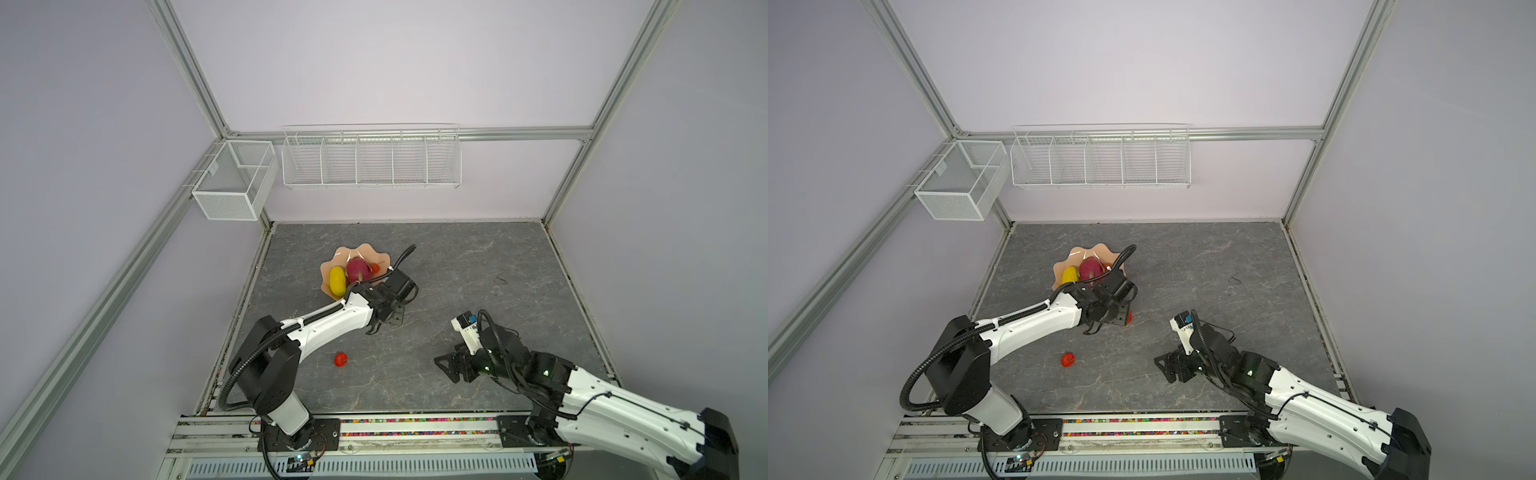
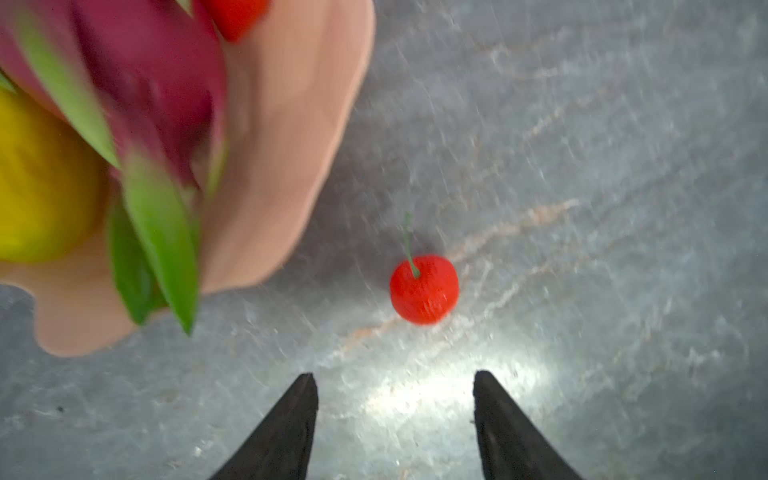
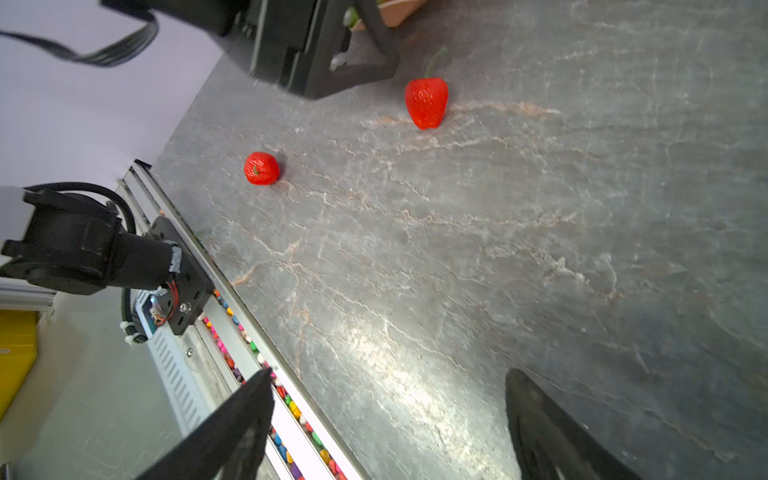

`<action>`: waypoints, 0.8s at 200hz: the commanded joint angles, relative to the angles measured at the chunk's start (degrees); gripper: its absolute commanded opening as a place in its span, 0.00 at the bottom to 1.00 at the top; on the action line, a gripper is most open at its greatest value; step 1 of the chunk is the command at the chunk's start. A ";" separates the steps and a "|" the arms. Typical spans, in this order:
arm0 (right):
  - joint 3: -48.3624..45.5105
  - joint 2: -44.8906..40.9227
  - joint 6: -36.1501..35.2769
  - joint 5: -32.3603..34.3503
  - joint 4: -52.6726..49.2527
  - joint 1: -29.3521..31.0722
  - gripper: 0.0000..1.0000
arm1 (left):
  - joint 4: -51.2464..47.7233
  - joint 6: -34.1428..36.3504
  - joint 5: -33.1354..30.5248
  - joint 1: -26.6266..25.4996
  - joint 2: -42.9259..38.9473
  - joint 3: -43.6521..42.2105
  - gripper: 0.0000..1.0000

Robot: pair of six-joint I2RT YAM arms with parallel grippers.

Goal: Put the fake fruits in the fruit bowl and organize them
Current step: 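Move the left gripper back toward the next strawberry on the table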

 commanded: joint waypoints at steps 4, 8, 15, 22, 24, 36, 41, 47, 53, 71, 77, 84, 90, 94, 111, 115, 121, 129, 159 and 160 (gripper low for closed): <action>-2.29 -1.89 2.14 0.90 0.82 0.61 0.88 | 6.53 -7.82 -0.61 -0.22 -1.24 -3.67 0.61; -2.42 -2.01 2.25 0.89 0.82 0.63 0.88 | 7.25 -8.27 -0.66 -0.36 -1.01 -4.13 0.61; -2.41 -2.18 2.35 0.92 0.66 0.74 0.88 | 8.96 -8.77 -0.35 -0.38 -0.48 -4.78 0.60; -2.40 -2.38 2.43 0.93 0.47 0.81 0.88 | 10.64 -9.47 -0.08 -0.41 -0.09 -5.30 0.60; -2.40 -2.44 2.39 0.94 0.40 0.85 0.88 | 10.99 -9.77 -0.09 -0.39 0.01 -5.48 0.60; -2.30 -2.89 2.53 1.30 0.13 0.99 0.88 | 13.10 -11.24 -0.07 -0.53 0.77 -5.82 0.60; -2.30 -3.11 2.59 1.54 -0.03 1.02 0.88 | 13.71 -11.84 -0.28 -0.59 1.05 -5.76 0.60; -2.30 -3.40 2.62 1.63 -0.19 1.09 0.88 | 14.28 -12.60 -0.67 -0.69 1.21 -5.78 0.60; -2.29 -3.61 2.70 1.80 -0.31 1.11 0.88 | 15.07 -13.25 -1.00 -0.81 1.50 -5.90 0.60; -2.29 -4.23 2.87 2.08 -0.55 1.15 0.88 | 16.39 -15.52 -1.38 -0.93 2.38 -5.88 0.60; -2.42 -4.31 2.88 2.09 -0.56 1.11 0.88 | 16.42 -16.09 -1.51 -0.92 3.03 -5.62 0.60; -2.40 -4.36 2.88 2.10 -0.54 1.18 0.88 | 16.24 -16.87 -1.73 -0.99 3.83 -5.20 0.60; -2.38 -4.30 2.81 2.08 -0.58 1.13 0.88 | 15.77 -17.55 -1.97 -0.94 4.56 -4.76 0.60; -2.38 -4.23 2.79 2.09 -0.58 1.18 0.88 | 15.61 -17.87 -2.03 -0.92 5.07 -4.44 0.60; -2.29 -4.19 2.70 1.98 -0.63 1.20 0.88 | 15.38 -19.07 -2.41 -1.02 6.91 -3.67 0.60; -2.30 -4.08 2.68 2.00 -0.67 1.21 0.88 | 15.35 -19.30 -2.50 -1.09 7.26 -3.49 0.60; -2.33 -4.16 2.64 2.00 -0.67 1.23 0.88 | 15.31 -19.49 -2.76 -1.11 7.76 -3.31 0.60; -2.29 -4.21 2.70 2.01 -0.76 1.21 0.88 | 15.79 -19.45 -2.86 -1.10 8.32 -3.20 0.60; -2.46 -4.48 2.70 2.17 -1.02 1.24 0.88 | 16.67 -19.37 -3.62 -1.17 10.25 -2.43 0.59; -2.46 -4.48 2.66 2.17 -1.02 1.26 0.88 | 16.67 -19.34 -3.70 -1.17 10.31 -2.38 0.59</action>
